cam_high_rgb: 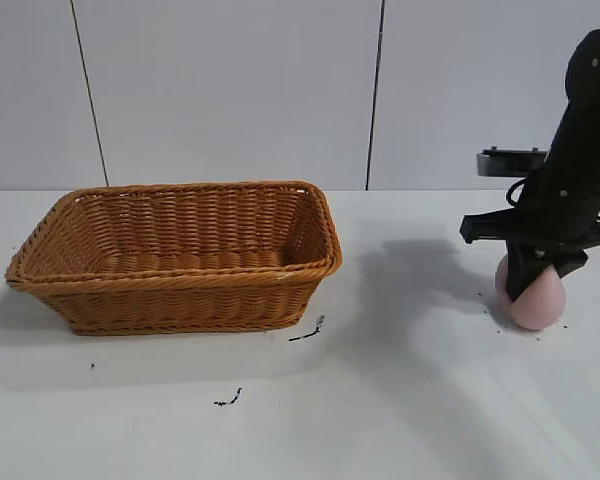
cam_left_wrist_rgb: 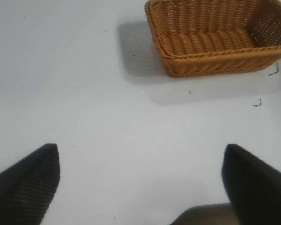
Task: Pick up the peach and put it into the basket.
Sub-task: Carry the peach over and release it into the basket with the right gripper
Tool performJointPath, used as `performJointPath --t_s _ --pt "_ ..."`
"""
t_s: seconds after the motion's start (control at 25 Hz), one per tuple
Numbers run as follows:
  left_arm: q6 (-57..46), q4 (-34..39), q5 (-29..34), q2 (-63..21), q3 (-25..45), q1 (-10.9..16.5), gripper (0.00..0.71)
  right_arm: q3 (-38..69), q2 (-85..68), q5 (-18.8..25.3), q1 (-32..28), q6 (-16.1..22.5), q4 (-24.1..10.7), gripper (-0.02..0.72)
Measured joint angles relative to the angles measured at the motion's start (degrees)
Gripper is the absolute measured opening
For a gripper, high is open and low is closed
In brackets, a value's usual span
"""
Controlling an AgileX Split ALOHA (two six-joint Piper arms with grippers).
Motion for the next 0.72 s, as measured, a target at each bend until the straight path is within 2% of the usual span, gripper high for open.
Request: performJointPath --t_s 0.16,0.4,0.72 --pt "0.0 0.0 0.0 0.0 0.0 0.0 0.692 -9.31 -0.16 6.33 1.19 0.0 0.36 0.037" --pt "0.0 0.0 0.0 0.0 0.0 0.0 0.692 -21.34 1.59 7.46 8.29 0.29 0.36 0.034" --pt "0.0 0.0 0.0 0.0 0.0 0.0 0.692 -38.03 12.59 11.16 20.53 1.36 0.54 0.034"
